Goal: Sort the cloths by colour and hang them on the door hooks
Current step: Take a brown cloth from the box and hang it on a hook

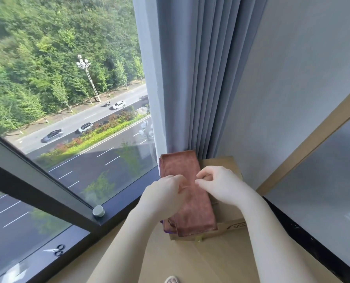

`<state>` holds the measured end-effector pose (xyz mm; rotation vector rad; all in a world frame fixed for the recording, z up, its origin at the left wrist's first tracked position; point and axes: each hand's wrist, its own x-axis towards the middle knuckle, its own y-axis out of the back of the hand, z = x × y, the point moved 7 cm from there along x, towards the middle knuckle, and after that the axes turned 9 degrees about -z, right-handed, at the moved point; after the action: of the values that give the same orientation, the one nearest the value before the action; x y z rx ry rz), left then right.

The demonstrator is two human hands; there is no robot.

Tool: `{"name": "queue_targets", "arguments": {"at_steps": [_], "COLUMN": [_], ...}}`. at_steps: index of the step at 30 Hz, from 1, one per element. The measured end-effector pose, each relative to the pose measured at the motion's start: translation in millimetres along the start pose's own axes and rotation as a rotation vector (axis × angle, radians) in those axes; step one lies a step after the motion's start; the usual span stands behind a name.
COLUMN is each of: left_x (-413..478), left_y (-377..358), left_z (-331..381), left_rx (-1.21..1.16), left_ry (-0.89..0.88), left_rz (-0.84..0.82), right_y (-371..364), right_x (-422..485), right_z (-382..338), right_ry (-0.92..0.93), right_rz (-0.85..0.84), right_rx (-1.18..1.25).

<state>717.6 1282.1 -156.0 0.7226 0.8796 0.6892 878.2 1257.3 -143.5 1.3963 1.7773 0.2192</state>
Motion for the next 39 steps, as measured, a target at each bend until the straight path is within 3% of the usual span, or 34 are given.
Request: {"name": "queue_targets", "arguments": {"at_steps": [7,21,31,39], "left_x": [35,136,221,273], "left_y": [3,11,-12,-25], "left_z": [-18,-43,-78,-125], "left_rx": [-0.011,-0.067,-0.046,0.033], "left_ry": [-0.015,0.152,0.249,0.325], "left_rz": [-0.036,-0.005,-0.081,-0.163], "right_y": [0,23,24,16], "right_x": [32,153,253,311], "right_z": [6,20,37,67], "right_ry": [-0.049,-0.024,-0.032,-0.143], "right_rz": [-0.019,-0.137,-0.237,-0.243], "right_rx": [-0.001,-0.018,-0.191,-0.187]}}
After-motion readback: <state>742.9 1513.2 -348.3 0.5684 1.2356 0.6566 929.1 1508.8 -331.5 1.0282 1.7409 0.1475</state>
